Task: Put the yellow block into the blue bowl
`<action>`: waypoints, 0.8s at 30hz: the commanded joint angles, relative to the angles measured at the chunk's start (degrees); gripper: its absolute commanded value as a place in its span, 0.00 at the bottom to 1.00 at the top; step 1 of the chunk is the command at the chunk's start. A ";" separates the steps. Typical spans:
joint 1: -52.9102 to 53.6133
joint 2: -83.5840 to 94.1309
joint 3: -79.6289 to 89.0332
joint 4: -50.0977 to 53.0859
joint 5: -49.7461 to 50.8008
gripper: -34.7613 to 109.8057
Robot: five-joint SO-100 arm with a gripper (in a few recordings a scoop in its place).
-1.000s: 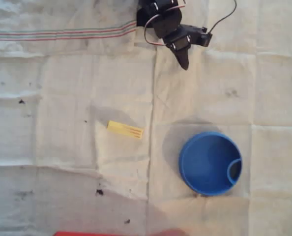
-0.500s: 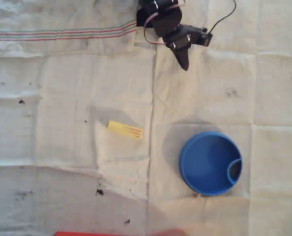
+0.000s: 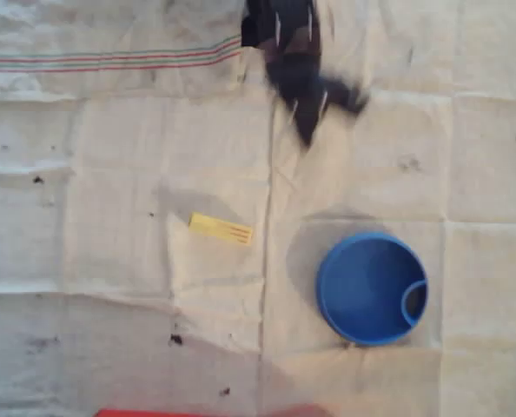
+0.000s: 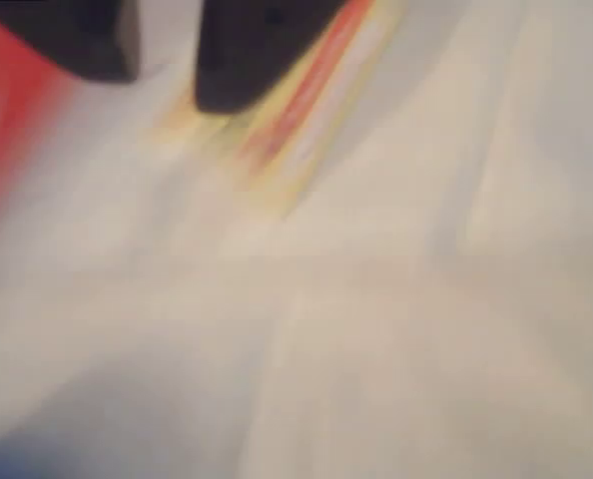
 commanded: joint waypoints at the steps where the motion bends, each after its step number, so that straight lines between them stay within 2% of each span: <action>1: 5.71 -16.88 -29.09 6.06 -0.26 0.25; 13: 14.41 -52.29 -77.52 31.38 0.44 0.24; 24: 17.58 -70.93 -101.25 42.63 0.44 0.25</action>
